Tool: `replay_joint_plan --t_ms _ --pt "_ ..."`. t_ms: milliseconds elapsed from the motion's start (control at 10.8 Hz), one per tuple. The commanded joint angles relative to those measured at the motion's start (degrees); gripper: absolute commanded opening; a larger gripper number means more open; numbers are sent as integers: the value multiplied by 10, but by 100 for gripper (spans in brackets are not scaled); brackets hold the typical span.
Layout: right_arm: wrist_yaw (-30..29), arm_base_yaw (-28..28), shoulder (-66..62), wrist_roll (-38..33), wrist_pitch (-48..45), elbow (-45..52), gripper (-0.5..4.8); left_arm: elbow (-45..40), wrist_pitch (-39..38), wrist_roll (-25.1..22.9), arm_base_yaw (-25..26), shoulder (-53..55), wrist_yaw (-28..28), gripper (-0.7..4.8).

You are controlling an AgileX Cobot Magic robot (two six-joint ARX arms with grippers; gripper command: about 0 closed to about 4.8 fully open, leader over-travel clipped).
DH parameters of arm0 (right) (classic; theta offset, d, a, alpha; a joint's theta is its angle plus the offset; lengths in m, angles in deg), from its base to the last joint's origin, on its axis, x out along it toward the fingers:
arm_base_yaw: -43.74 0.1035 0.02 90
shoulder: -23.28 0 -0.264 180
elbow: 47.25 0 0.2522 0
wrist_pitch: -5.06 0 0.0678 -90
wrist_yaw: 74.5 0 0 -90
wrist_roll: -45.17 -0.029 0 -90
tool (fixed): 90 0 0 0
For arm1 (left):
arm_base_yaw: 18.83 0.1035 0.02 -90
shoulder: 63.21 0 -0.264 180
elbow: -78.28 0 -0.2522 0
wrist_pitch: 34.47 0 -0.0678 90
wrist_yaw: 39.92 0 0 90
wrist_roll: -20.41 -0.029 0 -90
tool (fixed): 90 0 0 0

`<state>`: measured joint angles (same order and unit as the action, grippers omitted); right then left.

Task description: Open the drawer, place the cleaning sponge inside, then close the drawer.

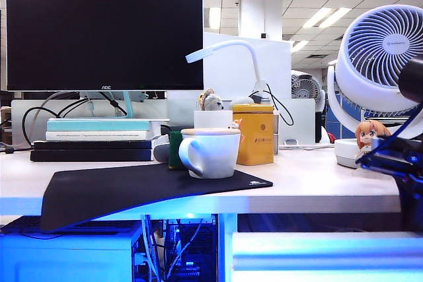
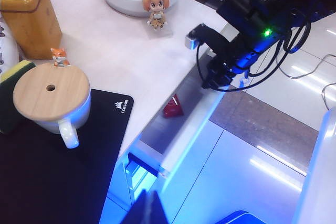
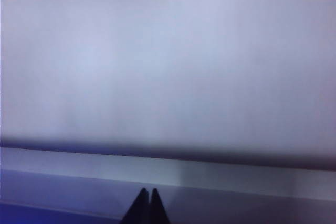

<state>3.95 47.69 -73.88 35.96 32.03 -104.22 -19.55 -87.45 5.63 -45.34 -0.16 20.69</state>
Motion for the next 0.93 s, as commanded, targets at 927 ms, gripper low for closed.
replay_joint_plan --t_ms 927 --pt "-1 10 0 26 157 2 -5 3 7 -2 0 -2 -4 -6"
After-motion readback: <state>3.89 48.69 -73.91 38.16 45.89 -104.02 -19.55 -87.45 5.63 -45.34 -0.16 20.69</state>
